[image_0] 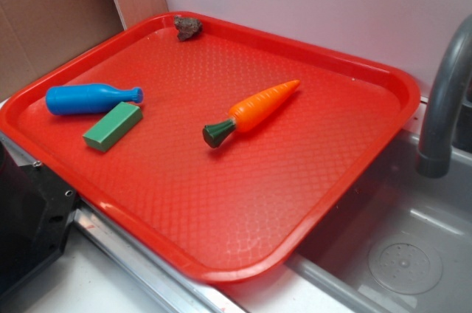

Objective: Grab the carrot.

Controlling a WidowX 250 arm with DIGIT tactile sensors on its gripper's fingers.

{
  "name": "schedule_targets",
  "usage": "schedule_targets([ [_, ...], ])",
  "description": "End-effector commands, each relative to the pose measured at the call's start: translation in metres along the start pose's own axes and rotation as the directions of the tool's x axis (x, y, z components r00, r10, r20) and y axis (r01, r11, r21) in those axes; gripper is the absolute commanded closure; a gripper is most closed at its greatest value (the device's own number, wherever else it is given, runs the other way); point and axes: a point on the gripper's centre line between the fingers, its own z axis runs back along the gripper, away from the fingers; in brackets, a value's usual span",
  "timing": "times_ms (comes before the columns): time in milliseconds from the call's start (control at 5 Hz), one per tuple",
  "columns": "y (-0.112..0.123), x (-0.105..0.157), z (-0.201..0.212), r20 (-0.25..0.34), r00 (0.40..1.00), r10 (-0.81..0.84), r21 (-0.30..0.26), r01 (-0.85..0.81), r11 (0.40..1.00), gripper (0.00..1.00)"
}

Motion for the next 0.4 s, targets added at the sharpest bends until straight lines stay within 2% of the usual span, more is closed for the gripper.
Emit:
schedule_targets([
  [0,0.0,0.0,0.0,0.0,1.0,0.0,0.0,0.0,1.0,0.0],
  [200,-0.021,0.036,-0.038,0.045,0.999,-0.01,-0.104,0.015,0.995,0.0],
])
